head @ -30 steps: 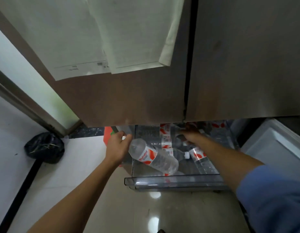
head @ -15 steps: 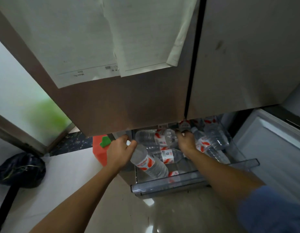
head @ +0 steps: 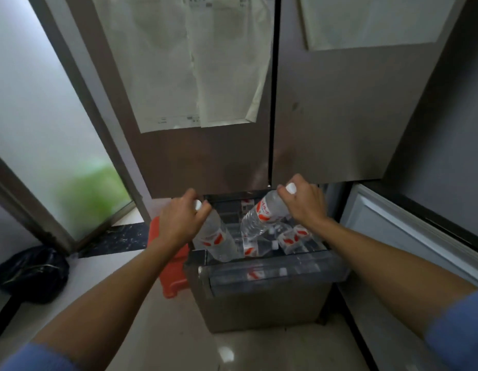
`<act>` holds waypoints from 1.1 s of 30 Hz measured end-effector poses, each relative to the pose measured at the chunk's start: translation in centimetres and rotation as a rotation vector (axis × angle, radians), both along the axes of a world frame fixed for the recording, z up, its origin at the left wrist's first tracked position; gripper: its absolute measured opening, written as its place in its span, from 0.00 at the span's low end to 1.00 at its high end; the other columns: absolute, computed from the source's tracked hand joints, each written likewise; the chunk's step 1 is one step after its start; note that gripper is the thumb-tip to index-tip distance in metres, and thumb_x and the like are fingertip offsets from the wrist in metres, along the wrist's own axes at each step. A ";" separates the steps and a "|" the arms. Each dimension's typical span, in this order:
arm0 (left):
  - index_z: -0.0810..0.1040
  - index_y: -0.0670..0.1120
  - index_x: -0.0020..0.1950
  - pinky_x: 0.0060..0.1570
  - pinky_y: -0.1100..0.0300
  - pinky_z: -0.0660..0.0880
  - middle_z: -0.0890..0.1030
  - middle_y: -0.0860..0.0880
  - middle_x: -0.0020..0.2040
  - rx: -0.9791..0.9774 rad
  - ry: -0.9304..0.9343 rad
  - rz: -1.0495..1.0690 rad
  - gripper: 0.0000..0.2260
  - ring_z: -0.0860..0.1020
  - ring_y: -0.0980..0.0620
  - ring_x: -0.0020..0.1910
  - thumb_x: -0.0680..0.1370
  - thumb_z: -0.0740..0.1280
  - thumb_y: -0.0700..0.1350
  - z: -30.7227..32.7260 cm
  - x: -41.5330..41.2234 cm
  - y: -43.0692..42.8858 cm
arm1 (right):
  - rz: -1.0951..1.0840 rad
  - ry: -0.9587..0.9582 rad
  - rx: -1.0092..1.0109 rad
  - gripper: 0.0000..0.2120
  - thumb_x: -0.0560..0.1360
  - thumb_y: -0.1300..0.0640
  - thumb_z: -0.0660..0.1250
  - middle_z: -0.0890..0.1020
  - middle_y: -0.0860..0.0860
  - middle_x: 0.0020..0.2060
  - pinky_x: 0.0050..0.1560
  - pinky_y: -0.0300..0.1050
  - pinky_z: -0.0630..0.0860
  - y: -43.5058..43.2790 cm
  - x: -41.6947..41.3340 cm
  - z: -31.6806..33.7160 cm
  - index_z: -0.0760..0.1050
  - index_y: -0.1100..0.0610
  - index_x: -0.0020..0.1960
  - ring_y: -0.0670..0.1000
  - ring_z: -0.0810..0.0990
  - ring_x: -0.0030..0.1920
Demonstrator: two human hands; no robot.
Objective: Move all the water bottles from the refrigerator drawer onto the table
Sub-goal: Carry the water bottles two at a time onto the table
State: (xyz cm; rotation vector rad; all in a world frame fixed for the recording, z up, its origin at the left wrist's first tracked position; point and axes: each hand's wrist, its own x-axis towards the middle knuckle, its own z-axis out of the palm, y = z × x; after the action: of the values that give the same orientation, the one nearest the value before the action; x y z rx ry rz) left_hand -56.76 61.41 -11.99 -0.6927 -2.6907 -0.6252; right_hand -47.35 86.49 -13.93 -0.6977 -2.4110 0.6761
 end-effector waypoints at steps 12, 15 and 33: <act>0.76 0.46 0.48 0.37 0.53 0.75 0.81 0.43 0.40 -0.037 0.089 0.410 0.15 0.78 0.40 0.39 0.77 0.61 0.57 3.7 16.4 -18.2 | 0.549 -0.075 0.368 0.17 0.76 0.40 0.60 0.82 0.54 0.40 0.39 0.47 0.73 -16.5 7.2 4.6 0.73 0.55 0.50 0.57 0.79 0.39; 0.76 0.48 0.49 0.40 0.50 0.78 0.82 0.44 0.42 -0.083 0.005 0.506 0.15 0.79 0.42 0.39 0.76 0.60 0.58 2.3 21.6 -25.3 | 0.721 -0.093 0.387 0.17 0.76 0.39 0.60 0.82 0.53 0.43 0.40 0.45 0.73 -23.8 8.9 3.0 0.74 0.53 0.52 0.54 0.78 0.39; 0.71 0.51 0.45 0.34 0.61 0.70 0.74 0.54 0.35 -0.206 -0.144 1.201 0.11 0.73 0.55 0.33 0.78 0.60 0.58 -0.7 58.1 -72.1 | 1.438 -0.067 0.459 0.18 0.77 0.38 0.58 0.82 0.51 0.44 0.35 0.43 0.72 -80.9 27.2 -0.7 0.71 0.53 0.54 0.50 0.77 0.37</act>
State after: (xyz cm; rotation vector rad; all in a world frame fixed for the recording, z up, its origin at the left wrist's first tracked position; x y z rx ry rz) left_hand 1.34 -10.67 -12.71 0.9470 -2.6652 -0.0604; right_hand -20.11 5.61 -14.67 1.3426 -2.6660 0.4947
